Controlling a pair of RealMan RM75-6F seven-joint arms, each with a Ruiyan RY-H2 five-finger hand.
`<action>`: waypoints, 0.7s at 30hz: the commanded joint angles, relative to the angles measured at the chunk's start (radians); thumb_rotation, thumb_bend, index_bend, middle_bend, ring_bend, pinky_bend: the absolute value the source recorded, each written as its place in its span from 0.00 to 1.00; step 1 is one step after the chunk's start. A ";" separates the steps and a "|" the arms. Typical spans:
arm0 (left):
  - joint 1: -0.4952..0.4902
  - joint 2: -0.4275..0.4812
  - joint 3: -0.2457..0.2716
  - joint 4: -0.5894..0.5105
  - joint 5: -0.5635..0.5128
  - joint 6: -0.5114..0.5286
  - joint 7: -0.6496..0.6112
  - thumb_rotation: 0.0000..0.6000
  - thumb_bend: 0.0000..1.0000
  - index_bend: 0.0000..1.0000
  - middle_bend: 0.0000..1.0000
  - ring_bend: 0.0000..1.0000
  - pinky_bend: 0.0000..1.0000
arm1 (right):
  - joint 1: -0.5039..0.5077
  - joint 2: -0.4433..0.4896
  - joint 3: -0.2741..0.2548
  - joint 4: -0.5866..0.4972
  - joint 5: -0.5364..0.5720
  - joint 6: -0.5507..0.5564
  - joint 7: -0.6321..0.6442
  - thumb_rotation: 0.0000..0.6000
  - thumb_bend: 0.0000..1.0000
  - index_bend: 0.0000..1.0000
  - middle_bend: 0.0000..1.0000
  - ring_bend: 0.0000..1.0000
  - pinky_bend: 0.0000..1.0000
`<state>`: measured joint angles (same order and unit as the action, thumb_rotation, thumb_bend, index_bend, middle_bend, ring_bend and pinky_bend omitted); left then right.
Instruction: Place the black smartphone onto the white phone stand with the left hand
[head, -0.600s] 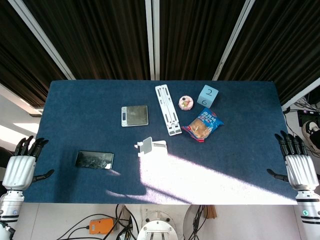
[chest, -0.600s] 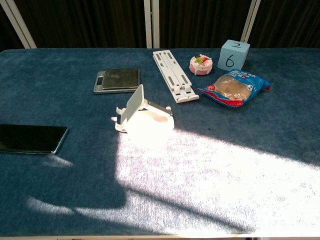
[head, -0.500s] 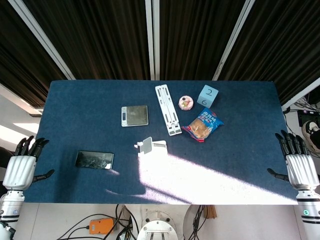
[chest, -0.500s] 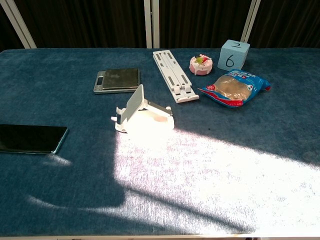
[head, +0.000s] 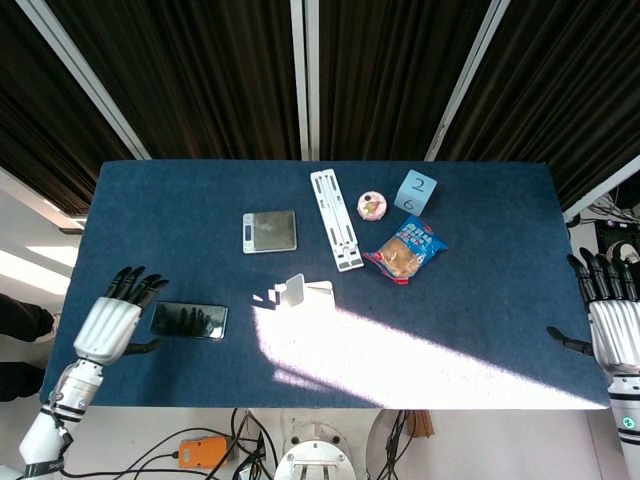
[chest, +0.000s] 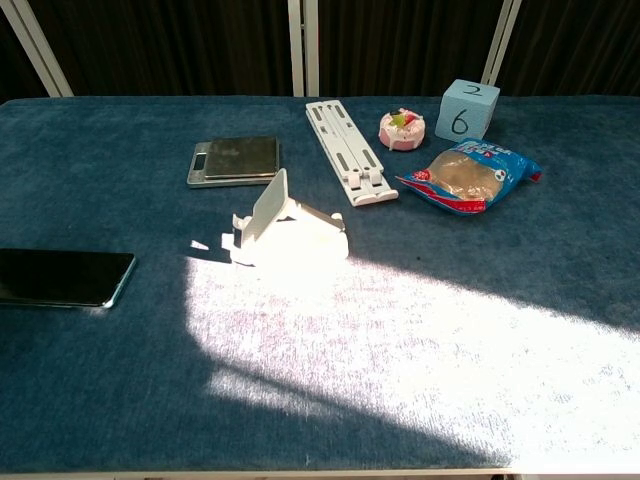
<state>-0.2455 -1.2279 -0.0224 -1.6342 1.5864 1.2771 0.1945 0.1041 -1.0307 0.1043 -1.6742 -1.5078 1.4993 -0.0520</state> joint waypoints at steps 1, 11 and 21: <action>-0.083 -0.028 -0.005 -0.031 -0.040 -0.136 0.065 1.00 0.00 0.11 0.11 0.00 0.00 | -0.002 0.003 -0.002 -0.001 0.002 -0.002 0.005 1.00 0.16 0.00 0.06 0.00 0.05; -0.164 -0.109 -0.021 0.010 -0.231 -0.313 0.136 1.00 0.06 0.14 0.11 0.00 0.00 | 0.002 -0.004 -0.008 0.006 0.020 -0.025 0.011 1.00 0.15 0.00 0.06 0.00 0.05; -0.208 -0.168 -0.026 0.043 -0.362 -0.349 0.245 1.00 0.13 0.17 0.11 0.00 0.00 | 0.007 -0.003 -0.011 0.005 0.022 -0.039 0.015 1.00 0.15 0.00 0.05 0.00 0.05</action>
<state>-0.4451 -1.3837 -0.0481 -1.5998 1.2426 0.9304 0.4203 0.1113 -1.0336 0.0937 -1.6695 -1.4860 1.4602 -0.0371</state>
